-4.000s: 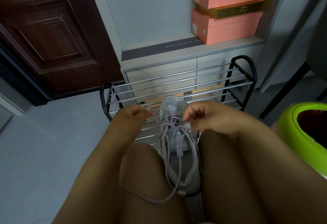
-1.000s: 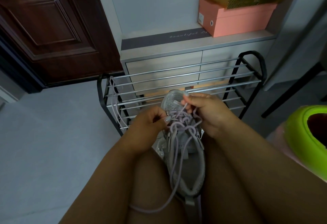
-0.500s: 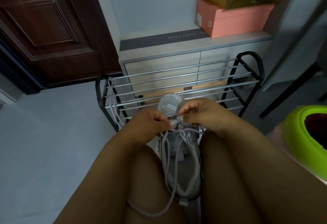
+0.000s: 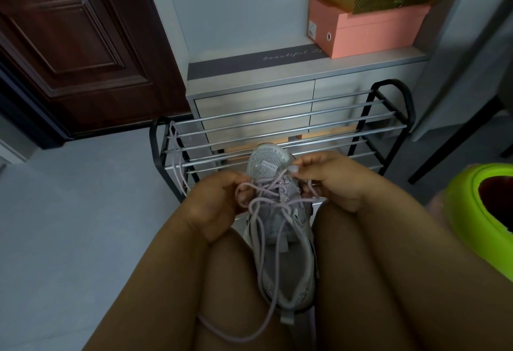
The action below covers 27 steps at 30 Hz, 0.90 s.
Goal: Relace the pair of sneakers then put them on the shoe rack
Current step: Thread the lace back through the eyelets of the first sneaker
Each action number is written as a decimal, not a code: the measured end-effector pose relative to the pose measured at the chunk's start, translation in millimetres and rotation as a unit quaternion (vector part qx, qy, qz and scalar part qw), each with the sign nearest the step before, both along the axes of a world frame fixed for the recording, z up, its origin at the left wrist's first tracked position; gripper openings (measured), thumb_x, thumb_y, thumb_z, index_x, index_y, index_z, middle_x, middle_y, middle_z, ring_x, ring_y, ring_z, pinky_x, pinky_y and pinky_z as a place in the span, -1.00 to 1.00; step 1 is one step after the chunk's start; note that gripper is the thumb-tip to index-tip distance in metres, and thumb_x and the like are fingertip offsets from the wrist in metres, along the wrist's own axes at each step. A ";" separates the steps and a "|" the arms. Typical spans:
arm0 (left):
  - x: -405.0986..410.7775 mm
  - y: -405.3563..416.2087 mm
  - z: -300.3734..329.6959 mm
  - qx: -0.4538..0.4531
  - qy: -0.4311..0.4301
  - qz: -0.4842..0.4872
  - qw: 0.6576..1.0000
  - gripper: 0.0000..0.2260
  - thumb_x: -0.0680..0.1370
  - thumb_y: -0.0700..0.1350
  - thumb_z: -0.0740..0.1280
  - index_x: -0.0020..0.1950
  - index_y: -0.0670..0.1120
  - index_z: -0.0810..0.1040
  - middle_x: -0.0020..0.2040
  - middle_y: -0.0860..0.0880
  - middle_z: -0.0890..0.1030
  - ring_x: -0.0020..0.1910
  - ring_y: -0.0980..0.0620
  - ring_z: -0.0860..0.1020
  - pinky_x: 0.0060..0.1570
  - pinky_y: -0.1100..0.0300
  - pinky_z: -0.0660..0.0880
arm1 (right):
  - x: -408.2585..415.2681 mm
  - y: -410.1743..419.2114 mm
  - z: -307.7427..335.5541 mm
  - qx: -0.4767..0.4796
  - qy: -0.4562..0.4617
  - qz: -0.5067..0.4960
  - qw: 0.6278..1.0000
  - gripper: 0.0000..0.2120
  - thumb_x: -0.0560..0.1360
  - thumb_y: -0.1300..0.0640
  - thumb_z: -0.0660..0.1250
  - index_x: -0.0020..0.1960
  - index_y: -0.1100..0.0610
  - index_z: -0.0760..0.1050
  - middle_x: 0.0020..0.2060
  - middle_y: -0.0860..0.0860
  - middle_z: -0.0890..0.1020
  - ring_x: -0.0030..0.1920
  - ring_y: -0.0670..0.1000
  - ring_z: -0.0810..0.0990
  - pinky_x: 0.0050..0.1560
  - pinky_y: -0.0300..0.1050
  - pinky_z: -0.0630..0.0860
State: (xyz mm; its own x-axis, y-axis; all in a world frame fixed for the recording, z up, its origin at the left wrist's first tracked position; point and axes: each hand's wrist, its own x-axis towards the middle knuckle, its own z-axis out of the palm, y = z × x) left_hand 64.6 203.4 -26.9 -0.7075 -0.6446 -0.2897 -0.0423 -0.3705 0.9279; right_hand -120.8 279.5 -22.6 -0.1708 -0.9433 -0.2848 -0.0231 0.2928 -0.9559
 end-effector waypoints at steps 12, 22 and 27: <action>-2.3 1.8 -4.3 -0.013 -0.003 -0.041 0.999 -0.70 0.46 -0.03 0.33 -0.47 -0.08 0.52 -0.48 -0.01 0.48 -0.44 0.07 0.44 -0.32 0.28 0.45 | 6.8 -2.1 -1.5 -0.024 -0.017 -0.034 0.999 -0.79 0.54 0.29 0.23 -0.28 0.21 0.44 -0.59 -0.06 0.42 -0.54 -0.14 0.29 -0.50 -0.34 0.29; -9.0 3.6 -6.9 -0.088 -0.111 0.000 0.990 -0.71 0.45 0.06 0.32 -0.19 -0.17 0.62 -0.28 -0.09 0.65 -0.29 0.04 0.59 -0.17 0.19 0.49 | 13.1 -1.2 -0.1 -0.010 0.071 -0.036 0.997 -0.77 0.52 0.21 0.29 -0.31 0.19 0.49 -0.55 0.01 0.39 -0.54 -0.08 0.32 -0.50 -0.30 0.28; -8.9 3.6 -8.9 -0.015 -0.050 0.037 0.998 -0.73 0.44 -0.09 0.30 -0.44 -0.14 0.43 -0.49 -0.07 0.41 -0.49 0.04 0.41 -0.29 0.18 0.38 | 9.5 -3.3 1.0 -0.031 -0.047 -0.098 0.994 -0.70 0.49 0.29 0.27 -0.42 0.21 0.45 -0.58 0.01 0.40 -0.51 -0.06 0.31 -0.44 -0.23 0.24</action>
